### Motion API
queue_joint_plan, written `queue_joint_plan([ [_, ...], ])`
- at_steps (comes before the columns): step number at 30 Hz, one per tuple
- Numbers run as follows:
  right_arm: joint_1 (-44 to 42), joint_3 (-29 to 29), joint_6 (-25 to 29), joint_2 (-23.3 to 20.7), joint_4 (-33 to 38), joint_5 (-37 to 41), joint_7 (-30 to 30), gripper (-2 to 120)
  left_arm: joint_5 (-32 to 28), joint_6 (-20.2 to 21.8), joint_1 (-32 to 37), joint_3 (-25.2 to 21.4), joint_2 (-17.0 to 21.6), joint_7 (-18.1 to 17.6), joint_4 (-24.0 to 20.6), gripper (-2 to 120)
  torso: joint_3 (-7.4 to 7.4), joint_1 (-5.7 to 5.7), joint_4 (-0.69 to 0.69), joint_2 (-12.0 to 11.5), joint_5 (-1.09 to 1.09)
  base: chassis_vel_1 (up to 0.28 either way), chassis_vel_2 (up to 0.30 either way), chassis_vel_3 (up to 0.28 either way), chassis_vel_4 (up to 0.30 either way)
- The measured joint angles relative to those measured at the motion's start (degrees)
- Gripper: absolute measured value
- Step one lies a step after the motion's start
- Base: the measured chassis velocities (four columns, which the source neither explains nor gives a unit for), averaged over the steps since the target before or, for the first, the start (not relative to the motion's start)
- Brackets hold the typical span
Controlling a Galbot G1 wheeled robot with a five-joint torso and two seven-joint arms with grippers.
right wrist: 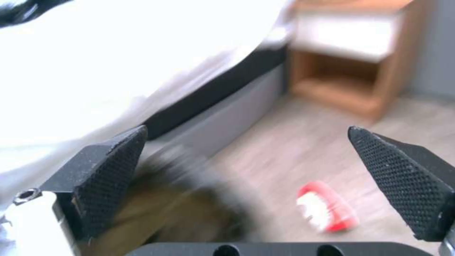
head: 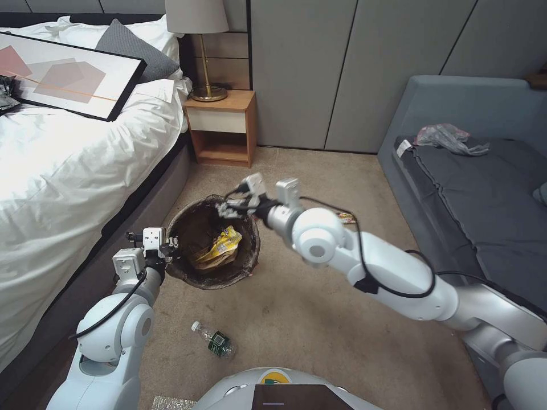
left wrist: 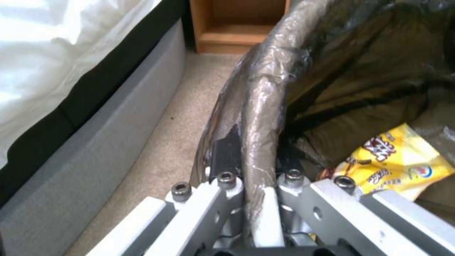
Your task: Pick up the trash bin, then pick up the garbage from the floor and place it into the trash bin.
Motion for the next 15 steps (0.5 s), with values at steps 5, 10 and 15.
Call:
queue_joint_plan([
  [5,-1.0,5.7,1.4,-2.2,2.5,-2.4,1.0,100,0.0,0.0,-0.2,0.0,0.0,0.0,0.0,0,0.00,0.00,0.01,0.0,0.00,0.000,0.000,0.000,0.000],
  [10,-4.2,12.4,3.9,-6.2,3.4,-9.4,0.9,100,0.0,0.0,-0.3,0.1,0.1,0.1,0.0,0,0.00,0.00,0.01,0.0,0.00,0.000,0.000,0.000,0.000],
  [15,-13.4,24.6,6.5,-11.0,4.7,-17.7,-0.3,100,0.0,0.0,-0.2,0.1,0.1,0.2,0.0,0,0.00,0.00,-0.01,0.0,0.01,0.000,0.000,0.000,0.000],
])
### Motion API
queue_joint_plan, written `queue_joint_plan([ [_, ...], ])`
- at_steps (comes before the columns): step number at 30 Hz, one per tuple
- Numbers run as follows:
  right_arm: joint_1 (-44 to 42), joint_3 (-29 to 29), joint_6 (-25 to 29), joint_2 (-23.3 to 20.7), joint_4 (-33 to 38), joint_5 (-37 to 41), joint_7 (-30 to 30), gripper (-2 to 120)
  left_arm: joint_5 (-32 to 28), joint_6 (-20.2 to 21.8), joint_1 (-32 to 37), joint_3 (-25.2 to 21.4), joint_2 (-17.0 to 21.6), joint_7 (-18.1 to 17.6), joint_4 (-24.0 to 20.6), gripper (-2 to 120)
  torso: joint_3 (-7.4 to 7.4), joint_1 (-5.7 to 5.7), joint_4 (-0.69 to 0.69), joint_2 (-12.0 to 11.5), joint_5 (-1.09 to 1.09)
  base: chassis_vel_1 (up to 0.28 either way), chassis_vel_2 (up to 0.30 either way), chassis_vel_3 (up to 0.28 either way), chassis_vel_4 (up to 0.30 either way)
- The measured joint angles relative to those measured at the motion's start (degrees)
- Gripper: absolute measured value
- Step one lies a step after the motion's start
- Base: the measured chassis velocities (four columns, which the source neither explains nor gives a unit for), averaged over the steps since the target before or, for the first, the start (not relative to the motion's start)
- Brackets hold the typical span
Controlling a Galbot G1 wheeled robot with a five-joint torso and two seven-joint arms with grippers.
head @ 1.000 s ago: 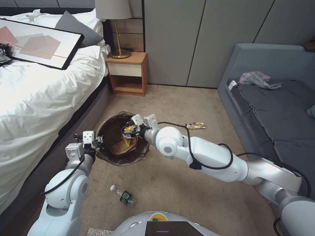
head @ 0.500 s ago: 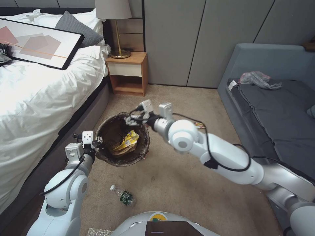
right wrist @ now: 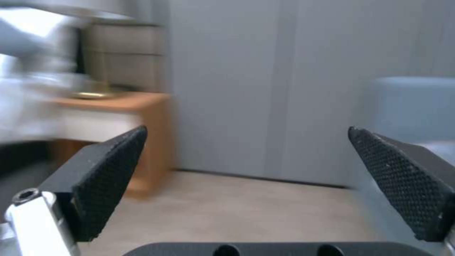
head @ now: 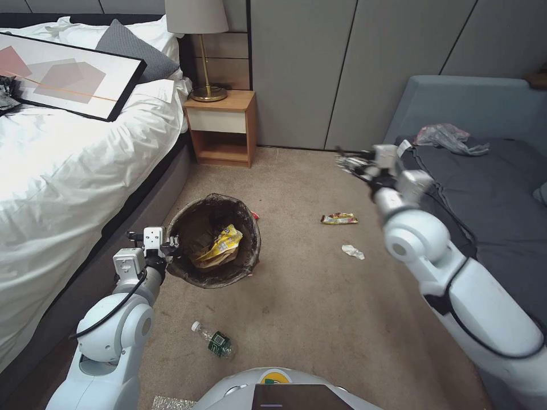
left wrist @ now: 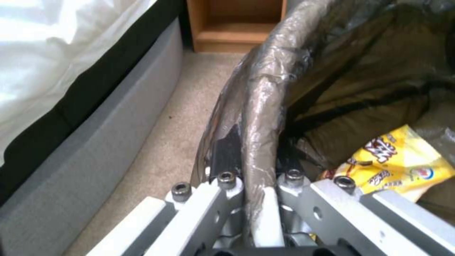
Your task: Pick up the trash bin, then pick up the garbage from the floor and place it into the trash bin.
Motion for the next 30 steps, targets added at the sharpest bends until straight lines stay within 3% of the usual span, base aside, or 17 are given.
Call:
queue_joint_plan([
  [1,-4.2,5.5,0.5,-0.5,0.3,-2.3,-0.4,100,0.0,0.0,0.0,0.0,0.1,0.1,0.0,0,0.00,0.00,0.00,0.0,-0.01,0.000,0.000,0.000,0.000],
  [2,-4.2,5.5,0.5,-0.5,0.3,-2.3,-0.4,100,0.0,0.0,0.0,0.0,0.1,0.1,0.0,0,0.00,0.00,0.00,0.0,-0.01,0.000,0.000,0.000,0.000],
  [3,-12.1,14.3,1.9,-0.5,0.5,-6.2,-1.6,100,0.0,0.0,0.1,0.0,0.2,0.1,0.0,0,0.00,0.00,-0.03,0.0,0.02,0.000,0.000,0.000,0.000],
  [4,-19.2,21.5,4.1,0.2,0.5,-11.5,-3.9,100,0.0,0.0,0.2,0.0,0.2,0.2,0.0,0,0.00,0.00,0.04,0.0,0.01,0.000,0.000,0.000,0.000],
  [5,-25.3,27.0,6.6,1.3,0.2,-16.9,-6.0,100,0.0,0.0,0.3,0.0,0.3,0.2,0.0,0,0.00,0.00,-0.02,0.0,0.02,0.000,0.000,0.000,0.000],
  [6,-25.3,27.0,6.6,1.3,0.2,-16.9,-6.0,100,0.0,0.0,0.3,0.0,0.3,0.2,0.0,0,0.00,0.00,-0.02,0.0,0.02,0.000,0.000,0.000,0.000],
  [8,-35.4,34.7,12.7,4.9,-0.6,-25.5,-10.1,100,0.0,0.0,0.6,0.1,0.3,0.5,0.0,0,-0.01,0.00,-0.05,0.0,0.02,0.000,0.000,0.000,0.000],
  [9,-41.5,38.6,15.9,9.2,-0.4,-27.6,-11.8,100,0.0,0.0,0.9,0.2,0.1,1.0,0.0,0,-0.01,0.00,-0.02,0.0,-0.01,0.000,0.000,0.000,0.000],
  [10,-41.5,38.6,15.9,9.2,-0.4,-27.6,-11.8,100,0.0,0.0,0.9,0.2,0.1,1.0,0.0,0,-0.01,0.00,-0.02,0.0,-0.01,0.000,0.000,0.000,0.000],
  [13,-49.7,44.3,29.4,24.7,-3.4,-39.1,-19.2,100,0.1,-0.3,1.2,0.4,0.2,1.8,0.0,0,0.00,0.00,0.01,0.0,-0.01,0.000,0.000,0.000,0.000],
  [16,-52.0,46.3,32.7,29.8,-4.2,-42.9,-21.6,100,0.1,-0.4,1.5,0.4,0.3,1.9,-0.1,0,0.00,0.00,0.02,0.0,-0.04,0.000,0.000,0.000,0.000],
  [20,-54.2,48.2,34.4,34.2,-5.2,-44.9,-23.0,100,0.3,-0.7,2.2,0.3,0.3,2.0,-0.4,0,0.00,0.00,0.00,0.0,-0.01,0.000,0.000,0.000,0.000],
  [30,-54.8,47.7,34.9,35.7,-5.8,-45.6,-23.2,100,0.5,-0.8,2.6,0.4,0.4,2.0,-0.9,0,0.00,0.00,0.01,0.0,-0.02,0.000,0.000,0.000,0.000],
])
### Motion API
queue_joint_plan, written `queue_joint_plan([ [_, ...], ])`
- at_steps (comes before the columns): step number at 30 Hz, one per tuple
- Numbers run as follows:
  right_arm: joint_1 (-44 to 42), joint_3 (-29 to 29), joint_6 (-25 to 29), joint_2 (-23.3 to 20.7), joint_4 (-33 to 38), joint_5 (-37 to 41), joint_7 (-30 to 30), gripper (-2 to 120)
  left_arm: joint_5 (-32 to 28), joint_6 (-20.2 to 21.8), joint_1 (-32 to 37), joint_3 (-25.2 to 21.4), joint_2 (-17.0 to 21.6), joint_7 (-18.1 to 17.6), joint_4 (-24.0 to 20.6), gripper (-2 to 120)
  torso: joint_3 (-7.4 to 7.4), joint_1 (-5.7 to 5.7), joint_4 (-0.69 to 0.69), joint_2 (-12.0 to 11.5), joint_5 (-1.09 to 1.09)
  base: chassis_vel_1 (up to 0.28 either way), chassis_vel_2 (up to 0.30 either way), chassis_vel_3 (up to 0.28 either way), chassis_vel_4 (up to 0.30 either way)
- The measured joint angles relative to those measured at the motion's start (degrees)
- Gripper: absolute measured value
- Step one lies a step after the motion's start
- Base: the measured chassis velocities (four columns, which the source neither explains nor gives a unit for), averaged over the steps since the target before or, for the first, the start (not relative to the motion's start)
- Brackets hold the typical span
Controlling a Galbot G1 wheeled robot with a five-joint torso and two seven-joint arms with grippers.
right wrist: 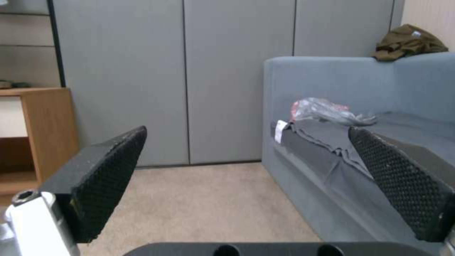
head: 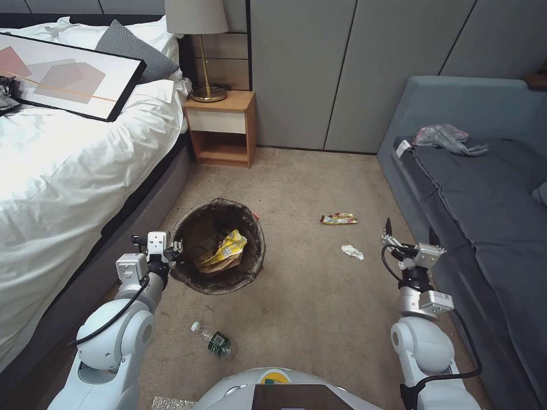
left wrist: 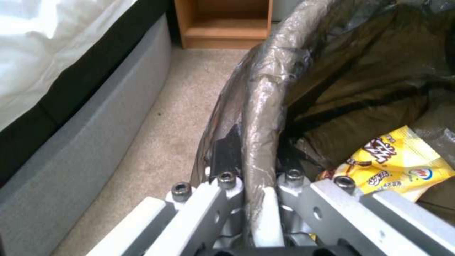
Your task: Pick up the trash bin, then pick up the garbage from the floor and place it into the trash bin.
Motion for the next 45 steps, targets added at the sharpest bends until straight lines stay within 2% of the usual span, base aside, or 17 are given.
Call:
queue_joint_plan([
  [45,1.0,-2.9,-0.2,0.1,-0.7,-0.9,0.4,100,-0.1,-0.2,0.5,-0.3,0.1,-0.2,-0.3,0,0.00,0.00,0.00,0.0,0.00,0.000,0.000,0.000,0.000],
])
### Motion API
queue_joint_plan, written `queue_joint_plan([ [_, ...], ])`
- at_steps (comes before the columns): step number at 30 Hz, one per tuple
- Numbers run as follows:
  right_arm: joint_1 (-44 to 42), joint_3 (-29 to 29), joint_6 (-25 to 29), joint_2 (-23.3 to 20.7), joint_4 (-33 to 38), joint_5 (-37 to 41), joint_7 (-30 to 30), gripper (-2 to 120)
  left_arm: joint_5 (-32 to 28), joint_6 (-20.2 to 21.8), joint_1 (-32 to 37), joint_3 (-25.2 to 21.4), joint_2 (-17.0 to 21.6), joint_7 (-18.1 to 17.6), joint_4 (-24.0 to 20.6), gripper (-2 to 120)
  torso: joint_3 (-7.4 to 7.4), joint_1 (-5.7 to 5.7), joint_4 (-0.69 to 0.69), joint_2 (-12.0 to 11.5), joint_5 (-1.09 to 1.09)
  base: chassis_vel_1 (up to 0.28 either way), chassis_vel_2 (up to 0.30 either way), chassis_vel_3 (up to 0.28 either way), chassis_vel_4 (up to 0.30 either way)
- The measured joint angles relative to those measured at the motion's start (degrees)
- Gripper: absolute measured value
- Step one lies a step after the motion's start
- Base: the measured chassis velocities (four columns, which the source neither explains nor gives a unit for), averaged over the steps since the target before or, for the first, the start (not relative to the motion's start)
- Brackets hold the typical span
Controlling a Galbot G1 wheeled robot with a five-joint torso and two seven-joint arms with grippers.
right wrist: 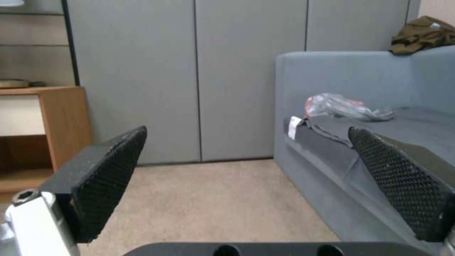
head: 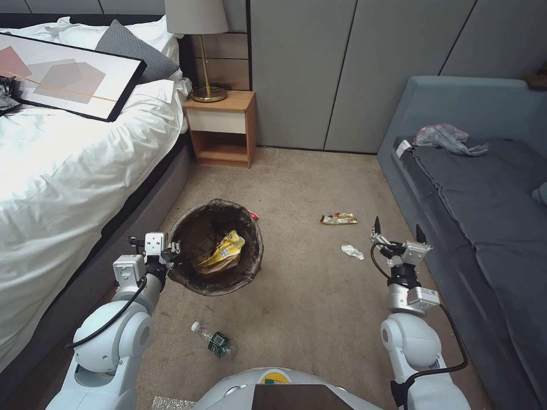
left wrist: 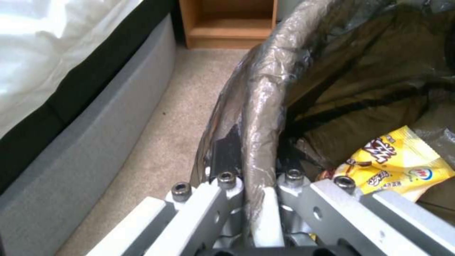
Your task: Pick up the trash bin, then pick up the garbage from the floor and place it into the trash bin.
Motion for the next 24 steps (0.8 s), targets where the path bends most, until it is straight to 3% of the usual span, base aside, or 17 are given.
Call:
queue_joint_plan([
  [14,1.0,-0.7,-0.2,0.0,-1.2,-0.5,1.1,100,-0.2,-0.2,0.1,-0.7,-0.1,0.1,0.1,0,0.00,0.00,0.00,0.0,0.00,-0.003,0.003,0.004,-0.004],
  [24,1.8,-1.6,-0.2,-0.1,-2.0,-0.6,1.2,100,-0.1,-0.3,0.0,-1.1,-0.4,0.2,0.3,0,0.01,0.00,0.00,0.0,0.00,-0.128,0.125,0.126,-0.128],
])
